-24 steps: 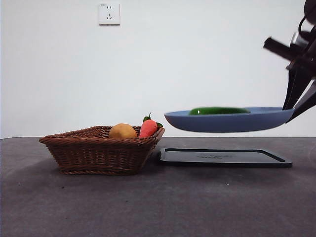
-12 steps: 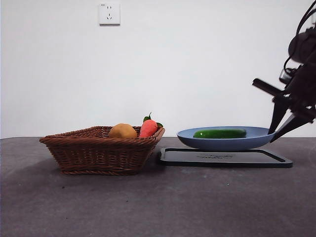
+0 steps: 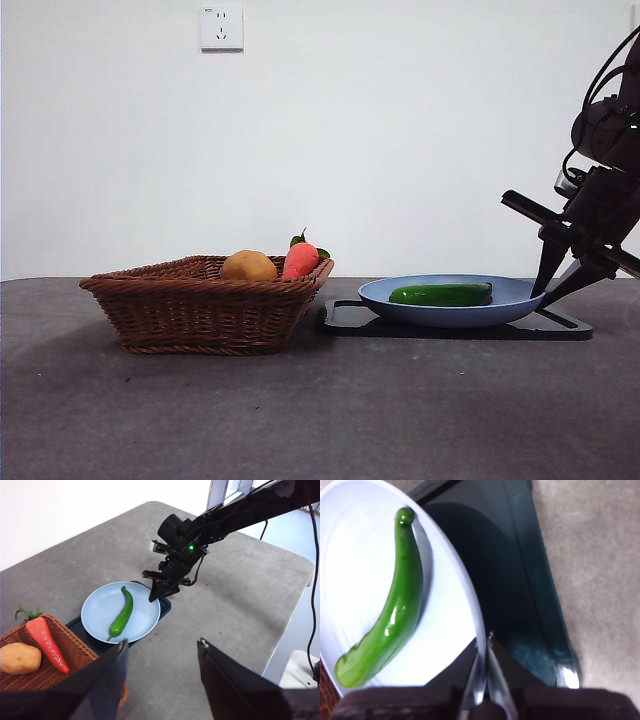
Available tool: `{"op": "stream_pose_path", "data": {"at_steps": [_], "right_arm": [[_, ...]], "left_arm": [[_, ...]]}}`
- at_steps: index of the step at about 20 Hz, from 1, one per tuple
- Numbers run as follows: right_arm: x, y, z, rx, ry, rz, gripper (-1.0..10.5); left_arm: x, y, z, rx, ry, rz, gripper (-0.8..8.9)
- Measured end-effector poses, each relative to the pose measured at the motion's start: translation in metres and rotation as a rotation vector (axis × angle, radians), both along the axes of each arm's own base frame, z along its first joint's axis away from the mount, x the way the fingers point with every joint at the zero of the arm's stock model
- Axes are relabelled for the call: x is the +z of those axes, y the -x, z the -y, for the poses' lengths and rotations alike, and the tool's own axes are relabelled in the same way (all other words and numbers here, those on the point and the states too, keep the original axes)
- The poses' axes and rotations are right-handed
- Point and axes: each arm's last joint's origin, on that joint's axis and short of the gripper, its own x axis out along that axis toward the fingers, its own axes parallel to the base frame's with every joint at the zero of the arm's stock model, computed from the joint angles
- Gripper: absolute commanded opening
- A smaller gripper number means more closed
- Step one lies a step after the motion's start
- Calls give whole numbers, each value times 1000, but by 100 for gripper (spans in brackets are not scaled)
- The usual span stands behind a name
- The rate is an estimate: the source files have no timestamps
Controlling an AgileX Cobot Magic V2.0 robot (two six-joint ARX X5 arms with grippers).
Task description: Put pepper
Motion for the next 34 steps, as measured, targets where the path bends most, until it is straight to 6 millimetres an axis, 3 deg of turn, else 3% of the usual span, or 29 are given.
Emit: {"op": "stream_pose_path", "data": {"at_steps": [4, 7, 12, 14, 16, 19, 25, 29, 32, 34], "right_arm": [[-2, -1, 0, 3, 0, -4, 37], [-2, -1, 0, 18, 9, 5, 171], [2, 3, 0, 47, 22, 2, 181], [19, 10, 2, 57, 32, 20, 181], [54, 25, 2, 80, 48, 82, 181], [103, 59, 2, 141, 82, 142, 180], [176, 163, -17, 375, 134, 177, 179], [206, 229, -28, 493, 147, 270, 92], [219, 271, -31, 588, 153, 355, 6], [224, 287, -28, 605, 158, 402, 6]], "left_arm": [[0, 0, 0, 6, 9, -11, 247], [0, 0, 0, 6, 9, -11, 247], [-2, 1, -1, 6, -11, -29, 247], [-3, 1, -1, 6, -12, -30, 247], [-3, 1, -1, 6, -12, -30, 247], [-3, 1, -1, 6, -19, -37, 246], [-9, 1, -1, 7, -63, -80, 245], [-10, 1, -1, 7, -70, -86, 232], [-10, 1, -1, 7, -70, -86, -5], [-10, 1, -1, 7, -70, -87, 6]]}}
